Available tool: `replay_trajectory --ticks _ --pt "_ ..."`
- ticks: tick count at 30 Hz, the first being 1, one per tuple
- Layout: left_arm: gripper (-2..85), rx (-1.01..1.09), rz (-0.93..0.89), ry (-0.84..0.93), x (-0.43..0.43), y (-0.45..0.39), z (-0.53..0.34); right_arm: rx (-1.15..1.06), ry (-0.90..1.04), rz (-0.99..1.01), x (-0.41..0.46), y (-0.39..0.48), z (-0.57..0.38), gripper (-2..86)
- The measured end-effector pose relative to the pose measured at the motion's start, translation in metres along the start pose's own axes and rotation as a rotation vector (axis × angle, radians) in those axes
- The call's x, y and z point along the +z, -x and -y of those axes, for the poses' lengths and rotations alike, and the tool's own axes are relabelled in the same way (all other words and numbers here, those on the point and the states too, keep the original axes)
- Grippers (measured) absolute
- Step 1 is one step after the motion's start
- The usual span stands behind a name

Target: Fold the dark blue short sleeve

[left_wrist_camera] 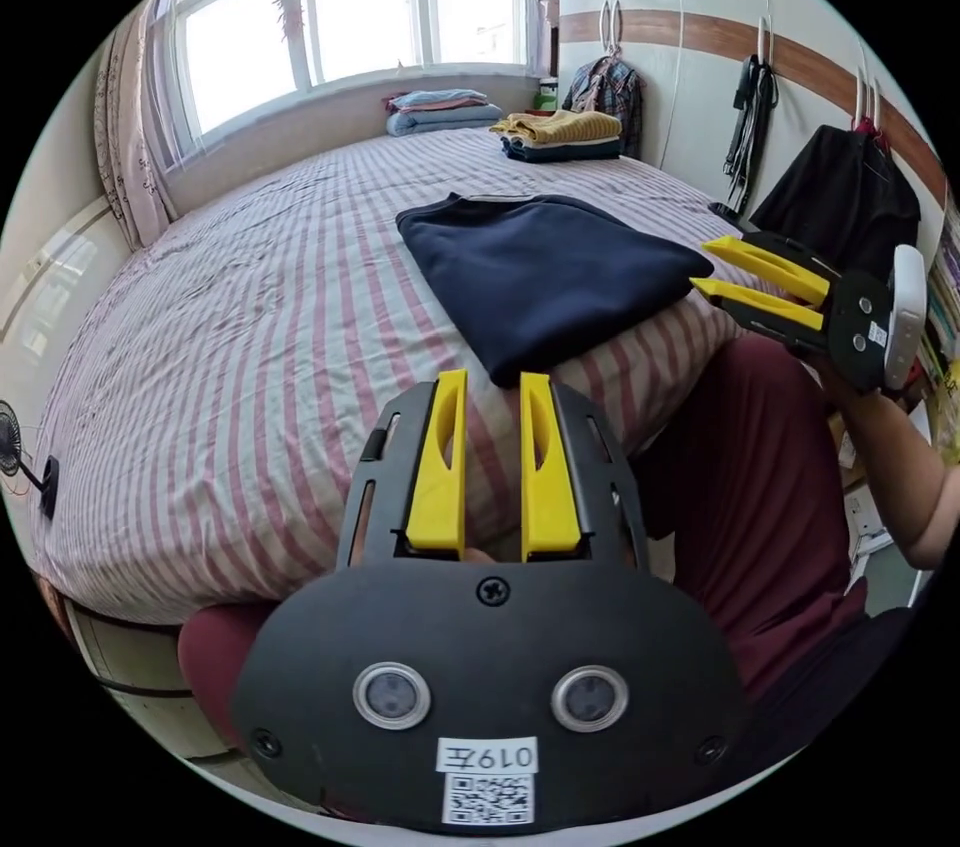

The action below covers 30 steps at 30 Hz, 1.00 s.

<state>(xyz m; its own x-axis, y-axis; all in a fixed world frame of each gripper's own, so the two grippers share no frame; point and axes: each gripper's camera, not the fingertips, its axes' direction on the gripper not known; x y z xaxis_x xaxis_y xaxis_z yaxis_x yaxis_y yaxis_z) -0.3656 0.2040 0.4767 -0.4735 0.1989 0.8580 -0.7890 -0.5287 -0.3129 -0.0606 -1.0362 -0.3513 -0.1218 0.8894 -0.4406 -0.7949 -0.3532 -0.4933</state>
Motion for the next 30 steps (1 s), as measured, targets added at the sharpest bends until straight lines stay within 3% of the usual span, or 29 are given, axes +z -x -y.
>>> replay_trajectory --ticks 7,15,30 --pt "1.9 0.081 0.111 -0.002 -0.009 -0.053 -0.008 -0.094 0.024 0.012 0.017 0.012 -0.004 6.5" --pt "0.9 0.105 0.204 0.020 -0.011 -0.089 -0.023 -0.047 0.092 0.081 0.033 0.004 -0.008 1.3" --pt "0.6 0.125 0.237 -0.004 -0.014 -0.127 -0.030 0.146 -0.037 0.246 0.003 -0.038 -0.027 7.9"
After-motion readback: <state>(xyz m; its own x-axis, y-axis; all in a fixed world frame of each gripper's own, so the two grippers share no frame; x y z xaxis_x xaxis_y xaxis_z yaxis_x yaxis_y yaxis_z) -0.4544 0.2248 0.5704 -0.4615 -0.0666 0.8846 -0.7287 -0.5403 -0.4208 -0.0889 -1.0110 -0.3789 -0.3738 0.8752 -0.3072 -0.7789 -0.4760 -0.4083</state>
